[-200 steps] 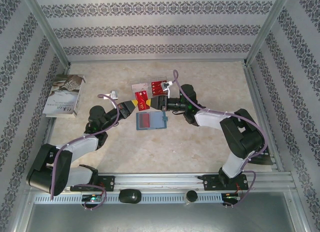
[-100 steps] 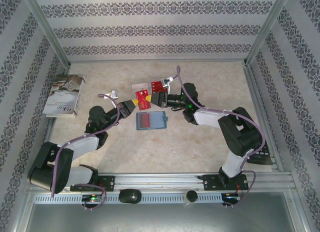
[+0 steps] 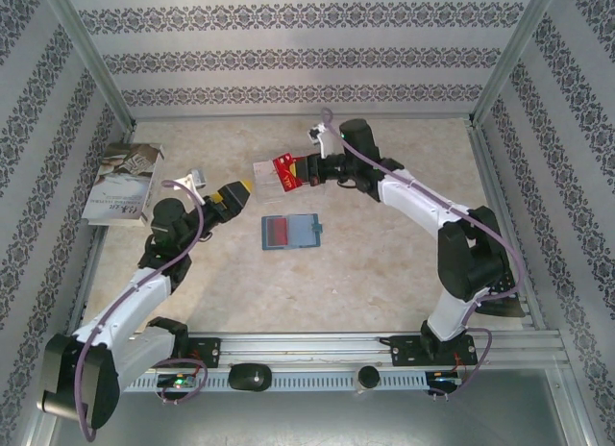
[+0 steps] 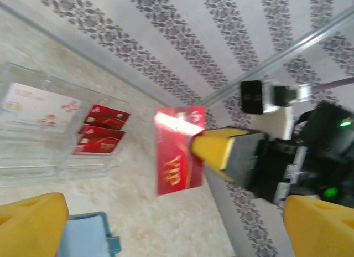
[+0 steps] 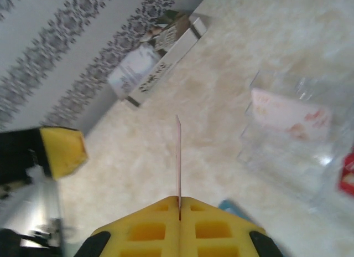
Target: Take the credit cards out of the card holder
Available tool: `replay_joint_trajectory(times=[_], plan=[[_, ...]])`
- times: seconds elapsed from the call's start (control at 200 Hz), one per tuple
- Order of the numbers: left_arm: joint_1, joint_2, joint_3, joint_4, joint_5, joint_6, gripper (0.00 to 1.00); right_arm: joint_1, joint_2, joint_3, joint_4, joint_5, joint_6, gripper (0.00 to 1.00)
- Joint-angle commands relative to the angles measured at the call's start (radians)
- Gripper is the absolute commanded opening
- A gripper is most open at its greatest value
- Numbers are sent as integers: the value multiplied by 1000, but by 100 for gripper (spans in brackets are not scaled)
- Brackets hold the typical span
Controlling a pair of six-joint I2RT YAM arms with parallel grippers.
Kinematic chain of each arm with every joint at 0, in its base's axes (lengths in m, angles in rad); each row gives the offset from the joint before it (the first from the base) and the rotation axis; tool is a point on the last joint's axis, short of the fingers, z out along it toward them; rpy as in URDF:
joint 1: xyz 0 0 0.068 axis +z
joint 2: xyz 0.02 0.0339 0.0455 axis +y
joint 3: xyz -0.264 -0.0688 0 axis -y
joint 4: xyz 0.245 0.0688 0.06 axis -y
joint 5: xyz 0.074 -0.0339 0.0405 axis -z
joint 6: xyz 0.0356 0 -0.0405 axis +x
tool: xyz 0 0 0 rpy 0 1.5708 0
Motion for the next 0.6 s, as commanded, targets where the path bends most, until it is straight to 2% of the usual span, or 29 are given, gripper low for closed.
replay_joint_trajectory(times=[0.0,0.155,0.275,0.35,0.44,0.595], plan=[[28,-49,59,-269,-71,121,100,28,67,192,-427,187,-417,0],[48,-57,75,-305,-67,125,100,67,202,488,-676,308,-665,0],[66,-64,75,-349,-100,121,100,121,293,629,-827,410,-822,0],[89,-70,84,-397,-133,112,100,142,334,661,-861,461,-874,0],[112,-80,92,-453,-178,106,100,141,369,691,-860,457,-893,0],[135,-72,91,-449,-157,115,100,136,407,728,-847,458,-933,0]])
